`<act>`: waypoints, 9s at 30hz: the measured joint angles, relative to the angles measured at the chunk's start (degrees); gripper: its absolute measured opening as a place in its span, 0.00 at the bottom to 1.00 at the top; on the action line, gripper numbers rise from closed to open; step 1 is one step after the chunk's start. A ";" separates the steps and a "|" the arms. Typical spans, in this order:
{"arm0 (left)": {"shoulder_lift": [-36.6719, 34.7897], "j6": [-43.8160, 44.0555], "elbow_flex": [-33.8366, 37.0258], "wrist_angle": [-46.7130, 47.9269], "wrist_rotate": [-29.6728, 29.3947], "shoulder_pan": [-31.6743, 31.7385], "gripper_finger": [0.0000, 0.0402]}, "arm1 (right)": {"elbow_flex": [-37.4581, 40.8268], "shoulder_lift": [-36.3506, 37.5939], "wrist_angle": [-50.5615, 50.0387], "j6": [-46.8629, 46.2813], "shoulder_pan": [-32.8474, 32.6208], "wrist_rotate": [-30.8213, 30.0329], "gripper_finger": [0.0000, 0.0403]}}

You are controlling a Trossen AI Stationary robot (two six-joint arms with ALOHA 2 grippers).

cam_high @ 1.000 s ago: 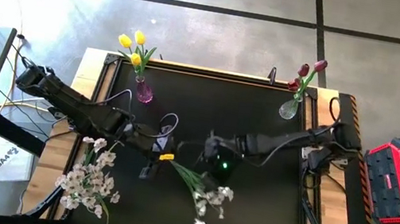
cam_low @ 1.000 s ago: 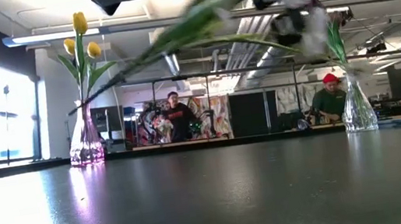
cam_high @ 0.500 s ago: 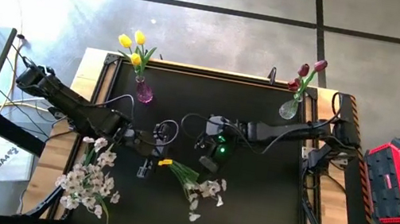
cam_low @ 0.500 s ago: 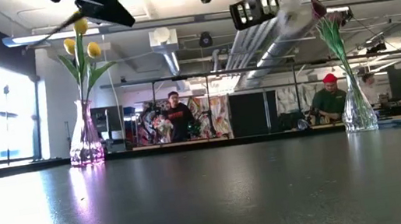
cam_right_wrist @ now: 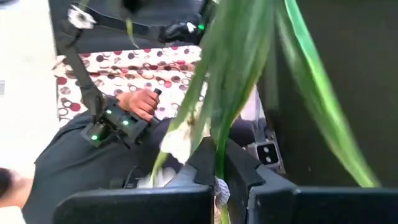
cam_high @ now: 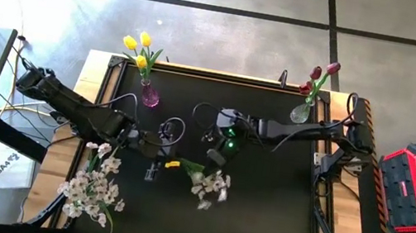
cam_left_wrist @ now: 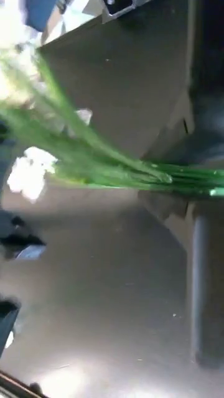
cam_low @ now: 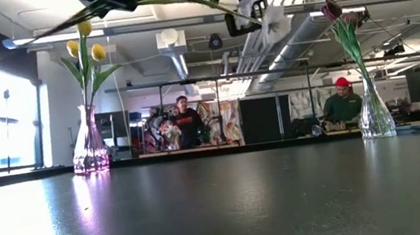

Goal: Sort flowers into vase by color
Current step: Put the white flowers into the bottom transparent vase

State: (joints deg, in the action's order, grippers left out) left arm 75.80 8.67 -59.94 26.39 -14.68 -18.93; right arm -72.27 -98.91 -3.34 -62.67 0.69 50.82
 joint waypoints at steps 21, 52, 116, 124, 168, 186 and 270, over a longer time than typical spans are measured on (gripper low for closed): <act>-8.87 14.42 -0.22 3.47 -14.38 0.54 0.00 | 0.00 1.73 11.25 10.75 5.82 -14.73 0.20; -19.27 4.56 2.90 -21.16 -22.83 -2.35 0.00 | 0.00 5.99 35.72 38.95 0.07 -38.11 0.38; -20.87 14.63 2.67 -1.71 -4.05 1.54 0.00 | -0.02 8.30 15.09 34.00 1.59 -46.46 0.40; -38.94 2.86 2.62 8.69 -3.66 -6.14 0.00 | -0.02 6.66 4.15 24.79 1.28 -55.47 0.46; -65.47 5.82 28.37 -15.22 43.17 -14.10 0.00 | -0.02 -1.16 -17.50 -34.89 -21.86 -87.67 0.43; -65.41 4.35 40.38 -23.48 39.01 -20.61 0.00 | -0.02 -1.14 -20.44 -34.86 -21.68 -83.04 0.43; -65.43 30.21 41.19 -17.71 27.30 -22.13 0.61 | -0.02 3.02 -15.49 -14.19 -14.60 -71.61 0.43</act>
State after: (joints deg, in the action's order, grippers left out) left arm 10.37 38.87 -18.74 8.69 12.62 -41.06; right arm -72.29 -95.90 -18.83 -76.86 -13.91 -20.80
